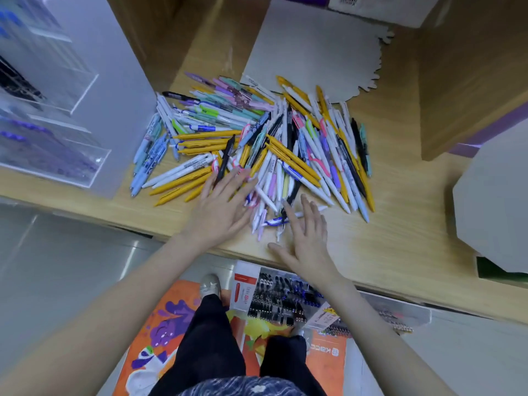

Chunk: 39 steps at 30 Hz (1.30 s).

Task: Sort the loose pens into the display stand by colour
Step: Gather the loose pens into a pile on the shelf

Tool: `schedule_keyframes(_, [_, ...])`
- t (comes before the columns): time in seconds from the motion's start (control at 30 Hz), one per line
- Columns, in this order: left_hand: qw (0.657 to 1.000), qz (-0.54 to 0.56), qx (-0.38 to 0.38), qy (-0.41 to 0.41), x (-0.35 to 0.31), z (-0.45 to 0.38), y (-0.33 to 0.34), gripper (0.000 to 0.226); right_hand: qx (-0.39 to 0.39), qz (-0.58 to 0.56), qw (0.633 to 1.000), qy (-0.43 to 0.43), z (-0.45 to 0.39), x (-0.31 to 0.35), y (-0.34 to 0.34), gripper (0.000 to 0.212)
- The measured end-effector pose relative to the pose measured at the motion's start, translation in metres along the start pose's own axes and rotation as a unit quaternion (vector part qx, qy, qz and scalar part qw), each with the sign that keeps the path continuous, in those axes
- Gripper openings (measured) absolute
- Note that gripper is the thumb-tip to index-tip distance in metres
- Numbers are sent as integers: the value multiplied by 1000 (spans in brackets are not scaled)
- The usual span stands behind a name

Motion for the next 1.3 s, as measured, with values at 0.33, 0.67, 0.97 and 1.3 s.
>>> schedule_keyframes(0.33, [926, 34, 110, -359, 154, 31, 20, 64, -78, 15, 997, 20, -81, 47, 26, 93])
schedule_keyframes(0.67, [931, 71, 104, -342, 139, 13, 24, 61, -45, 63, 992, 103, -120, 60, 17, 106])
schedule_keyframes(0.97, [939, 125, 82, -311, 131, 40, 12, 61, -72, -31, 988, 134, -54, 40, -4, 100])
schedule_keyframes(1.3, [955, 51, 243, -162, 87, 40, 19, 106, -158, -105, 955, 228, -4, 57, 11, 72])
Point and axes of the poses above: each hand's wrist, its own z-axis away from the middle knuckle, its own y-axis out of the palm, x = y × z, the point moved 7 cm from there along -z, towards the middle knuckle, and after that the axes turned 9 degrees about -z, right-handed, at the moved point
